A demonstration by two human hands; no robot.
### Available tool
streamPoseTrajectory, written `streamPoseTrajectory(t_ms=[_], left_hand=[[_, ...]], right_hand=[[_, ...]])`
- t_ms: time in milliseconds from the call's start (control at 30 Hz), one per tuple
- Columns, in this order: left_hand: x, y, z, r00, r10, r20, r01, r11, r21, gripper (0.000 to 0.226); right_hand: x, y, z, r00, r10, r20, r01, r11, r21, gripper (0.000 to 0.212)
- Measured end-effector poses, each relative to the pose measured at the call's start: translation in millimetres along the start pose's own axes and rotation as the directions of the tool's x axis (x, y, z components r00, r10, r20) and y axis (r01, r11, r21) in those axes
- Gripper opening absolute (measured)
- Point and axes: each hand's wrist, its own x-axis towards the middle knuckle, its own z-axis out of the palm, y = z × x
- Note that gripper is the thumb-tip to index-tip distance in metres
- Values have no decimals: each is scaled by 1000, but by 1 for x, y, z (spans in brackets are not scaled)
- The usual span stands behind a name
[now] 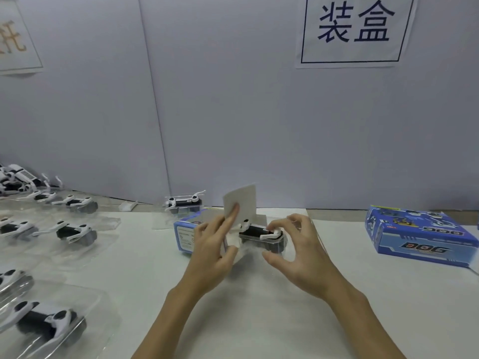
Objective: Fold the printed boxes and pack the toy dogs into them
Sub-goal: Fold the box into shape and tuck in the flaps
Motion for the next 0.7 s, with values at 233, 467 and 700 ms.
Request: streamPoseTrajectory(t_ms=[233,467,700], left_hand=[[-9,26,16,999,9,-51,-17,988,-154,65],[-7,32,11,986,-53,-158,25,985,-173,71],[-3,29,16,977,119,-180,-151,973,-174,75]], right_hand=[[-1,-13,23,994,108,-33,-74,844,532,71],[7,5,27,966,255,-39,-189,803,565,44],[7,10,30,937,306,-166,-190,850,492,15]])
